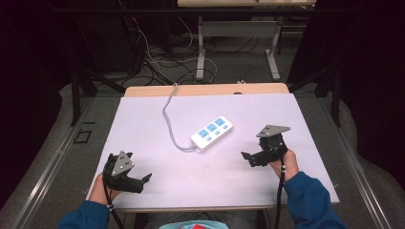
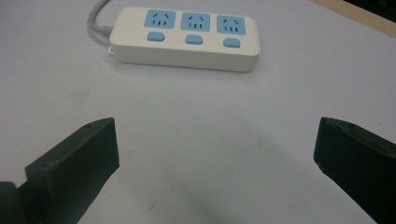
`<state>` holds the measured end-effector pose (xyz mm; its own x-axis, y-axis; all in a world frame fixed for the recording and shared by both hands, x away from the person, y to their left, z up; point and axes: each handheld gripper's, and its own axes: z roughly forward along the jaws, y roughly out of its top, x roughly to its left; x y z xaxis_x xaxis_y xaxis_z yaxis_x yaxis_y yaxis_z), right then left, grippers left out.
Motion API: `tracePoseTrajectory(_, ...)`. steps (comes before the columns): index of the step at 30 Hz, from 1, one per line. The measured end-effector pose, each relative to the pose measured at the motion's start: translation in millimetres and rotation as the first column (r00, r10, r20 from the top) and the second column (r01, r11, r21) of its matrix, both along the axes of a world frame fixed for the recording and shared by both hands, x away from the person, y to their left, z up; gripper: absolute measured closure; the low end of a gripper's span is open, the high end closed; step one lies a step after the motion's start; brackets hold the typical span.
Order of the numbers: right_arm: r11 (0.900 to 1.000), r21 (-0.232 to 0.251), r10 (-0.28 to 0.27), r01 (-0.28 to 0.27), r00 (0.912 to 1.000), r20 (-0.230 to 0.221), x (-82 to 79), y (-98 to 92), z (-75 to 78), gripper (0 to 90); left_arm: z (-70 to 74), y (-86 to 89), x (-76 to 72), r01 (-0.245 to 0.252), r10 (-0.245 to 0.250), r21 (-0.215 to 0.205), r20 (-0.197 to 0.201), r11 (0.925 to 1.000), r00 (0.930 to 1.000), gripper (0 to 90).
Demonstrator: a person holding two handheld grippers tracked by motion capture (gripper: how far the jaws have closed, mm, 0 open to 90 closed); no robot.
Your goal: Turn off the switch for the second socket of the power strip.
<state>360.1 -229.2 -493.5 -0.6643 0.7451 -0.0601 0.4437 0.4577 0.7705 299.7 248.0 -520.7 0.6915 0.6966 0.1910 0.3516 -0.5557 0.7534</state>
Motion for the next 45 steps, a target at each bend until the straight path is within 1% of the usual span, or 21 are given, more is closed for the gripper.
tracePoseTrajectory(1, 1.000, 0.003, 0.000, 0.000, 1.0000, 0.008, -1.3, -1.2, -1.7, 0.0, 0.0, 0.0, 0.0, 0.001, -0.001, 0.002, 0.002, 1.0000, 1.0000, 0.0)
tracePoseTrajectory(5, 1.000, -0.014, -0.002, 0.002, 1.0000, -0.007, -8.9, -5.4, -6.3, 0.0, -0.1, -0.3, -0.2, -0.001, 0.001, 0.000, 0.002, 1.0000, 1.0000, 0.0)
tracePoseTrajectory(10, 1.000, -0.021, -0.002, 0.002, 1.0000, 0.005, -17.1, -11.8, -10.6, 0.0, -0.4, -0.3, 0.1, 0.001, -0.001, 0.000, 0.003, 1.0000, 1.0000, 0.0)
tracePoseTrajectory(15, 0.999, -0.035, -0.012, 0.011, 0.9998, -0.016, -23.8, -19.2, -16.0, 0.0, -0.1, -0.4, -0.3, -0.001, 0.001, 0.001, 0.001, 1.0000, 1.0000, 0.0)
tracePoseTrajectory(16, 1.000, -0.029, -0.010, 0.010, 0.9999, -0.008, -24.3, -20.1, -17.6, 0.0, -0.3, -0.3, -0.2, 0.000, 0.000, -0.001, 0.002, 1.0000, 1.0000, 0.0)
tracePoseTrajectory(17, 1.000, -0.029, -0.011, 0.011, 0.9998, -0.017, -25.5, -21.4, -18.6, 0.0, -0.1, -0.3, -0.3, -0.001, 0.001, 0.001, 0.001, 1.0000, 1.0000, 0.0)
tracePoseTrajectory(19, 0.999, -0.029, -0.014, 0.014, 0.9998, -0.011, -27.6, -23.0, -21.1, 0.0, -0.7, -0.7, 0.0, 0.001, -0.001, -0.005, -0.001, 1.0000, 1.0000, 0.0)
tracePoseTrajectory(21, 0.999, -0.038, -0.017, 0.016, 0.9998, -0.009, -31.0, -24.9, -22.7, 0.0, -1.0, -0.8, 0.0, 0.001, -0.001, -0.004, -0.003, 1.0000, 1.0000, 0.0)
tracePoseTrajectory(22, 0.999, -0.040, -0.013, 0.012, 0.9997, -0.023, -32.6, -26.1, -22.9, 0.0, -0.9, -0.7, -0.1, -0.001, 0.001, -0.005, -0.004, 1.0000, 1.0000, 0.0)
tracePoseTrajectory(23, 0.999, -0.034, -0.011, 0.011, 0.9999, -0.008, -33.2, -27.3, -24.5, 0.0, -0.4, -0.2, 0.1, 0.000, 0.000, 0.003, -0.001, 1.0000, 1.0000, 0.0)
tracePoseTrajectory(25, 0.999, -0.036, -0.016, 0.015, 0.9998, -0.015, -35.7, -30.3, -24.9, 0.0, -0.4, -0.1, 0.1, -0.001, 0.001, 0.002, -0.001, 1.0000, 1.0000, 0.0)
tracePoseTrajectory(29, 0.999, -0.026, -0.029, 0.029, 0.9996, -0.001, -40.9, -35.2, -26.1, 0.0, -0.8, -0.3, -0.2, -0.002, 0.002, 0.001, -0.002, 1.0000, 1.0000, 0.0)
tracePoseTrajectory(31, 0.999, -0.029, -0.021, 0.020, 0.9997, -0.014, -43.9, -37.2, -25.8, 0.0, -1.0, 0.0, 0.0, -0.004, 0.004, 0.001, -0.003, 1.0000, 1.0000, 0.0)
tracePoseTrajectory(33, 1.000, -0.017, -0.022, 0.022, 0.9997, -0.008, -45.9, -37.9, -27.0, 0.0, -0.9, 0.1, 0.1, -0.003, 0.003, 0.005, -0.006, 1.0000, 1.0000, 0.0)
tracePoseTrajectory(35, 1.000, -0.022, -0.020, 0.020, 0.9998, 0.000, -47.7, -39.5, -27.5, 0.0, -1.1, -0.2, -0.1, -0.003, 0.003, 0.003, -0.009, 1.0000, 1.0000, 0.0)
tracePoseTrajectory(37, 0.999, -0.023, -0.022, 0.022, 0.9997, -0.013, -49.5, -40.3, -26.6, 0.0, -1.0, 0.1, 0.1, -0.004, 0.004, 0.007, -0.006, 1.0000, 1.0000, 0.0)
tracePoseTrajectory(38, 1.000, -0.015, -0.021, 0.021, 0.9998, 0.001, -49.8, -40.4, -27.1, 0.0, -0.9, 0.2, 0.1, -0.004, 0.004, 0.007, -0.005, 1.0000, 1.0000, 0.0)
tracePoseTrajectory(41, 1.000, -0.026, -0.010, 0.010, 0.9999, -0.004, -50.6, -40.8, -27.1, 0.0, -0.9, 0.4, 0.2, -0.005, 0.005, 0.009, -0.005, 0.9999, 1.0000, 0.0)
tracePoseTrajectory(42, 1.000, -0.023, -0.019, 0.019, 0.9998, 0.002, -51.6, -40.0, -27.5, 0.0, -1.2, 0.3, 0.2, -0.005, 0.005, 0.008, -0.007, 1.0000, 1.0000, 0.0)
tracePoseTrajectory(44, 0.999, -0.034, -0.003, 0.003, 1.0000, 0.009, -51.7, -41.0, -27.0, 0.0, -1.5, 0.2, 0.4, -0.004, 0.004, 0.003, -0.009, 1.0000, 1.0000, 0.0)
tracePoseTrajectory(45, 1.000, -0.024, -0.015, 0.015, 0.9999, 0.009, -52.8, -40.4, -27.4, 0.0, -1.3, 0.3, 0.6, -0.005, 0.005, 0.008, -0.008, 1.0000, 1.0000, 0.0)
